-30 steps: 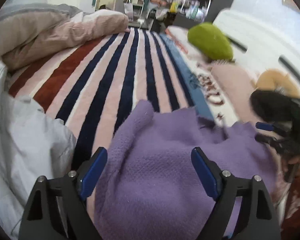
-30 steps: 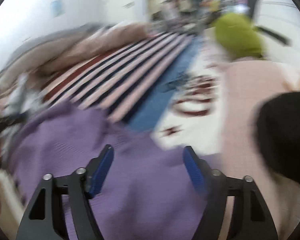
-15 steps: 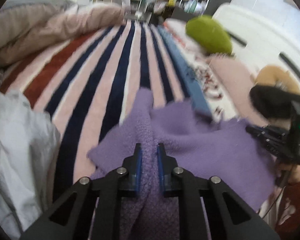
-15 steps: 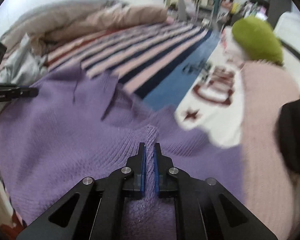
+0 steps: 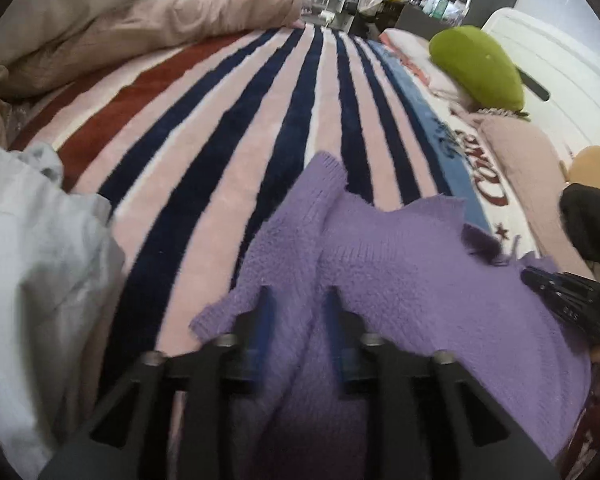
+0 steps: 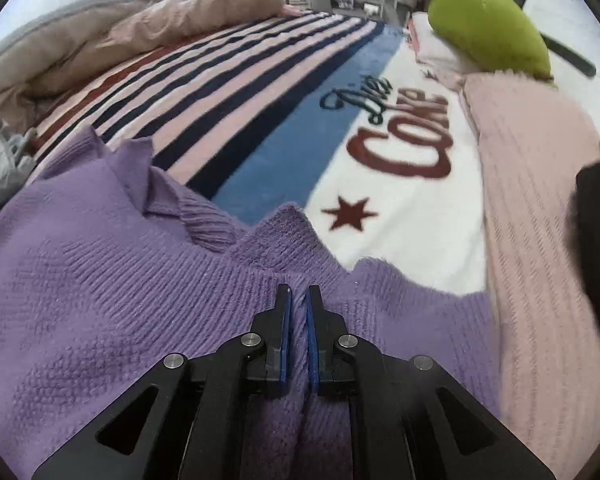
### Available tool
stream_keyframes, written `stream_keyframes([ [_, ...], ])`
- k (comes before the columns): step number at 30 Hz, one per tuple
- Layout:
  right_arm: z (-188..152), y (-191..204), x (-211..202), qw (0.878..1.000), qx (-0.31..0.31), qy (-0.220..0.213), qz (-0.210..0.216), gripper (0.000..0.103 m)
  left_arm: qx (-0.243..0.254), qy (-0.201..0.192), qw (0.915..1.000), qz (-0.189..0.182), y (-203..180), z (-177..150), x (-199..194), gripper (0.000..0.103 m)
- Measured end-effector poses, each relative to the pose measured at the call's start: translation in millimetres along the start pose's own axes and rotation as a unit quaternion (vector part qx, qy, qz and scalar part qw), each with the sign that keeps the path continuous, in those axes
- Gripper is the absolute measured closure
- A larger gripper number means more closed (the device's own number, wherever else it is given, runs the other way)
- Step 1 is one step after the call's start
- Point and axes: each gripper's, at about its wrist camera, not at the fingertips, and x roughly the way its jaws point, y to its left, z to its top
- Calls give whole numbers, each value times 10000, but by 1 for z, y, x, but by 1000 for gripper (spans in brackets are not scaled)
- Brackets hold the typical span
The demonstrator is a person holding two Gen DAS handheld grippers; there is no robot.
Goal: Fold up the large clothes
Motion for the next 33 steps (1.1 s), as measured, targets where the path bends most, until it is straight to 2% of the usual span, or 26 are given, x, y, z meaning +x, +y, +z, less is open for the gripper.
stream_keyframes([
  [1,1,-1,-4,10000,15,2,52,92,-2,-79,10000,-31,0,-1,-9,38],
  [2,1,-1,-10,10000,7,-2,58,88,6,-230,9997,-104,1,-3,-23,34],
  [4,-1,-1,-29,9997,-63,-157,150,71,78,-442,9980,-437,0,-10,-54,32],
  [6,-9,3,-57,9983,-80,-421,401,66,129,-587,9943,-878,-2,-24,-89,23],
  [8,-23,13,-91,9947,-96,-733,720,65,128,-785,9893,-1223,-3,-45,-118,9],
  [11,-50,35,-131,9841,-86,-1152,1351,65,56,-893,9834,-1582,-6,-82,-147,2],
  [13,-65,56,-147,9751,-67,-1324,1780,65,-70,-800,9806,-1790,-6,-107,-153,1],
  [16,-90,92,-161,9585,-53,-1638,2333,68,-448,-437,9728,-2232,-6,-136,-138,1],
  [17,-95,100,-162,9554,-16,-1696,2418,73,-668,-363,9701,-2305,-3,-146,-128,1],
  [18,-100,109,-161,9537,17,-1717,2471,86,-821,-308,9678,-2360,0,-153,-120,1],
  [19,-104,119,-155,9553,76,-1697,2418,94,-1046,-212,9638,-2445,4,-161,-109,1],
  [20,-107,124,-149,9575,110,-1659,2358,94,-1159,-154,9606,-2521,6,-165,-104,1],
  [21,-110,130,-138,9617,123,-1536,2267,94,-1339,-103,9527,-2725,8,-172,-95,1],
  [23,-115,137,-115,9728,100,-1324,1900,94,-1428,-70,9483,-2833,10,-176,-84,1],
  [24,-119,141,-98,9782,72,-1169,1713,95,-1464,11,9506,-2738,10,-178,-74,1],
  [25,-123,141,-87,9795,127,-1058,1707,96,-1483,26,9526,-2656,11,-180,-69,1],
  [27,-132,138,-67,9760,471,-934,1909,97,-1428,-39,9569,-2530,6,-180,-68,1],
  [29,-137,135,-71,9722,581,-1050,2008,98,-1524,-68,9564,-2489,5,-177,-67,1],
  [30,-136,134,-73,9722,577,-1028,2023,98,-1691,-173,9525,-2526,9,-175,-66,1],
  [31,-136,132,-77,9719,600,-1011,2042,98,-1841,-299,9482,-2571,13,-171,-64,3],
  [32,-136,130,-83,9708,657,-1031,2064,98,-1980,-446,9435,-2618,18,-168,-64,17],
  [33,-136,125,-88,9695,713,-1070,2085,98,-2053,-560,9428,-2566,21,-162,-63,29],
])
